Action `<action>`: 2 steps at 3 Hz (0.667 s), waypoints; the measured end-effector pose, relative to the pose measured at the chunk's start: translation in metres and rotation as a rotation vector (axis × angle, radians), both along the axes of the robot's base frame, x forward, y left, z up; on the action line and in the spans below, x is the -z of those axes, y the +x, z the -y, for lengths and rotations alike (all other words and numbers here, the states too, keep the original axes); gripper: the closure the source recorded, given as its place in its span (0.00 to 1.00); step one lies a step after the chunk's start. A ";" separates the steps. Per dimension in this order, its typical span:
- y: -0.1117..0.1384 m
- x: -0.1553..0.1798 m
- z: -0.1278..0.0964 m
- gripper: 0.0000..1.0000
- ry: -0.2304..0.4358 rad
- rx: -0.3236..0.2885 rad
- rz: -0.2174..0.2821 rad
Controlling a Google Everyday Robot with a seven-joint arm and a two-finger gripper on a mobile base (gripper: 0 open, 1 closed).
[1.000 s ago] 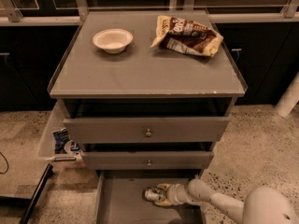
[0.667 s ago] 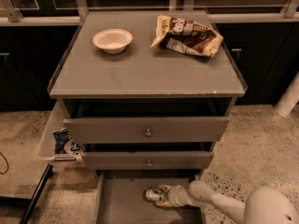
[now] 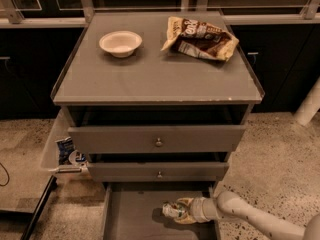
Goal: Pick 7up can from bottom drawer and place on counter
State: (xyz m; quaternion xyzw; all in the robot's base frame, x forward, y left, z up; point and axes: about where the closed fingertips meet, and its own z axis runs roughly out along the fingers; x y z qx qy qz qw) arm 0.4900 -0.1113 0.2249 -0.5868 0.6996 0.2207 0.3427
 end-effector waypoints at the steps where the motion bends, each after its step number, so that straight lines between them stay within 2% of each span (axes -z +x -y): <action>1: -0.016 -0.067 0.011 1.00 0.015 -0.026 0.056; 2: -0.026 -0.133 0.026 1.00 -0.021 -0.039 0.123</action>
Offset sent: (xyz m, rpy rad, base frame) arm -0.0349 -0.0494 0.2221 -0.0818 -0.2199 0.0500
